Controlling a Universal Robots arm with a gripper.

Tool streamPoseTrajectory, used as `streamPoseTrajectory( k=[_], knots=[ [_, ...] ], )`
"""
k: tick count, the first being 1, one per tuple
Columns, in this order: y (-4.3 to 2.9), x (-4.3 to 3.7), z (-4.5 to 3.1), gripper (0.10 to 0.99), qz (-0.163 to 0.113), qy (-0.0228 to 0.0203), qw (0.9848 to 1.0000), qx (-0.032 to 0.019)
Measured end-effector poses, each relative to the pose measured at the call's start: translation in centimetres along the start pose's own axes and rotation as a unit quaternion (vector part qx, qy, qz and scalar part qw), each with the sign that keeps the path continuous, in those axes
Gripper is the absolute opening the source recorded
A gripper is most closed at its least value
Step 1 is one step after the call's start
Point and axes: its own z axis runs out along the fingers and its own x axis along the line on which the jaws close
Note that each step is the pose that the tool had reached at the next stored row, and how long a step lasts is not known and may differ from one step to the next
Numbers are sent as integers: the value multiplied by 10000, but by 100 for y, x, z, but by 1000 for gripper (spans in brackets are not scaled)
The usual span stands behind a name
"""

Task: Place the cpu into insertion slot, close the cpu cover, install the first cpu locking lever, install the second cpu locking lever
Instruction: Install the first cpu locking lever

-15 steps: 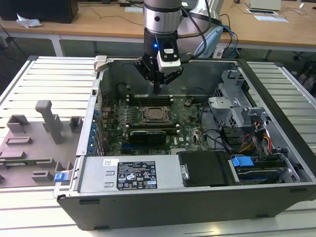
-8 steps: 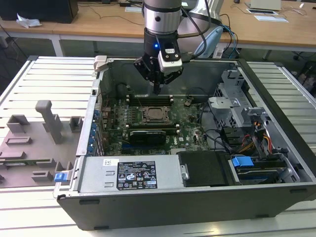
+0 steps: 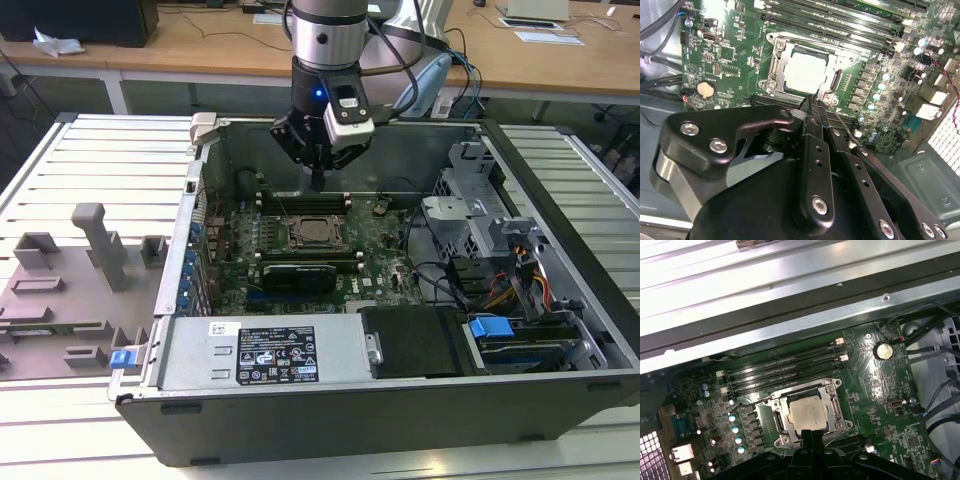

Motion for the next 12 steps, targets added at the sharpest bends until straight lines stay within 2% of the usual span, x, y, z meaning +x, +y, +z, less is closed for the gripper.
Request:
streamPoseTrajectory(
  k=[6, 8, 9, 12],
  knots=[
    [0, 0, 0, 106, -436, -1, 9990, -6],
    [0, 0, 0, 106, -711, -1, 9975, -10],
    [0, 0, 0, 106, -878, -1, 9961, -13],
    [0, 0, 0, 106, -1148, -2, 9934, -16]
  ],
)
